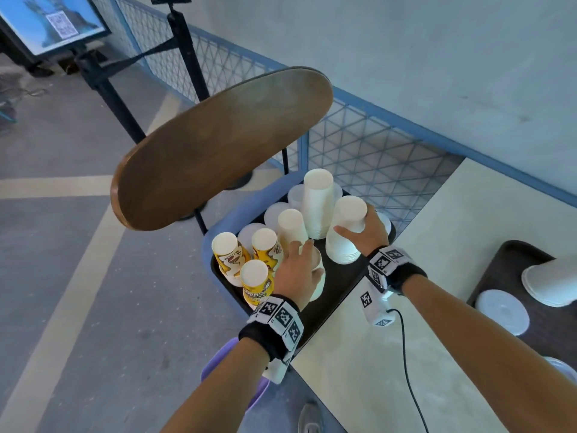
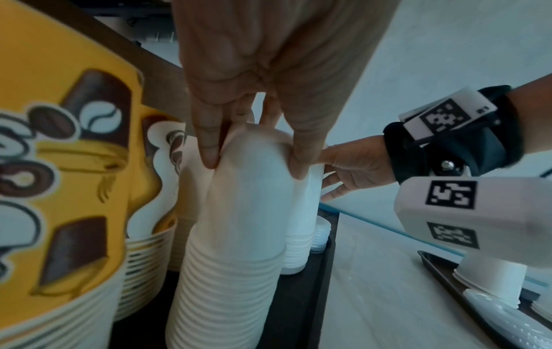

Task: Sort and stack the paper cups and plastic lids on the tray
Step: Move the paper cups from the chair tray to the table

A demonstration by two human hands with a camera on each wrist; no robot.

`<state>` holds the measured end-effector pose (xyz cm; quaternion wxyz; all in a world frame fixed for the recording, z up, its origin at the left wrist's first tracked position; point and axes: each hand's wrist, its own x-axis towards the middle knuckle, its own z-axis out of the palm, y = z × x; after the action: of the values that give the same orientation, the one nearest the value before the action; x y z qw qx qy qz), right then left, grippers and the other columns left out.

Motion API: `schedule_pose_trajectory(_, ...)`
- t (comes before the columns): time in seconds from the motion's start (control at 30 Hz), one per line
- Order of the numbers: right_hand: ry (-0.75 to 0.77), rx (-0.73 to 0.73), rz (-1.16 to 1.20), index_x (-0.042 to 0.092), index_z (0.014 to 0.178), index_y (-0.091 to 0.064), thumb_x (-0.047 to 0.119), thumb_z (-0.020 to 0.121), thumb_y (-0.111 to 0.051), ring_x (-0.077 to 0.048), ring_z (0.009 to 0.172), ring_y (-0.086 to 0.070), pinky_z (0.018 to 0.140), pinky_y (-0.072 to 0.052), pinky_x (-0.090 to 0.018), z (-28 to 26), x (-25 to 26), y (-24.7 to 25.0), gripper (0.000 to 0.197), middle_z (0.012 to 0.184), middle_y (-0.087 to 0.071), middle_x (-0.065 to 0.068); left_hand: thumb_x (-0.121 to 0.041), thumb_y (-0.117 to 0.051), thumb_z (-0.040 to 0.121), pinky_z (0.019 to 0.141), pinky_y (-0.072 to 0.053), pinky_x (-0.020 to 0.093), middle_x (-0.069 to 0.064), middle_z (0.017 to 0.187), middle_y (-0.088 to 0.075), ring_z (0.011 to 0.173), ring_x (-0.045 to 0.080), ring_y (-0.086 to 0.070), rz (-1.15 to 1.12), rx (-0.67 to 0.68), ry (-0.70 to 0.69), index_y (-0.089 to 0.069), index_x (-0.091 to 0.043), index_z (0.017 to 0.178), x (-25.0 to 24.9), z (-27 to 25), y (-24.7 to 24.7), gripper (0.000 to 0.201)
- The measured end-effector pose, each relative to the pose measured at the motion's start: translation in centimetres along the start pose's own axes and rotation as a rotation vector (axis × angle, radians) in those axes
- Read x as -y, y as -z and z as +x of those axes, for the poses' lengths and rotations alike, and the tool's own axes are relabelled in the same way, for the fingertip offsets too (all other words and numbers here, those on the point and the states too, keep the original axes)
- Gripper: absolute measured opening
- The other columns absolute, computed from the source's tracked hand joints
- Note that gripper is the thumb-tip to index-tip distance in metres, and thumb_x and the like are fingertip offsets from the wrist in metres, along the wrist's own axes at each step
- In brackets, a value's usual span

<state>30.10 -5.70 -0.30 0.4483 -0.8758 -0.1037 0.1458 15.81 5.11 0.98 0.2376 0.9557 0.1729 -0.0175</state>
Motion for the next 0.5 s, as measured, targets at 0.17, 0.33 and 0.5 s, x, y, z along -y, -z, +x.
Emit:
schedule_pose_trajectory(0.17, 0.005, 0.008, -0.056, 0.015, 0.14, -0.031, 0.03, 0.068, -0.08, -0.027, 0.126, -0.043, 0.102, -0.036, -0.036, -1.9, -1.3, 0.6, 0.088, 0.138, -0.042, -0.008, -0.021, -0.063, 0.084, 0.106, -0.034, 0.028, 0.006, 0.154, -0.018, 0.136, 0.023, -0.033, -0.343, -0.165, 0.07, -0.018, -0.02, 0.146, 0.0, -0.2, -2.0, 0.077)
schedule_pose_trajectory(0.33, 0.012, 0.008, 0.005, 0.014, 0.139, -0.03, 0.024, 0.056, -0.088, -0.026, 0.126, -0.039, 0.103, -0.035, -0.035, -2.3, -2.6, -0.4, 0.102, 0.135, -0.043, -0.008, -0.017, -0.077, 0.07, 0.114, -0.022, 0.028, -0.011, 0.145, -0.027, 0.138, 0.015, -0.028, -0.675, -0.297, 0.248, -0.019, -0.027, 0.14, 0.8, -1.1, -5.8, 0.091)
schedule_pose_trajectory(0.5, -0.166, 0.017, 0.111, 0.02, 0.137, -0.03, 0.046, 0.033, -0.086, -0.026, 0.127, -0.044, 0.104, -0.04, -0.048, -2.1, -4.7, -2.5, 0.121, 0.137, -0.046, -0.004, -0.021, -0.083, 0.063, 0.115, -0.025, 0.033, -0.002, 0.146, -0.035, 0.137, 0.017, -0.032, -0.772, -0.248, 0.395, -0.021, -0.019, 0.143, 2.0, -0.4, -8.9, 0.101)
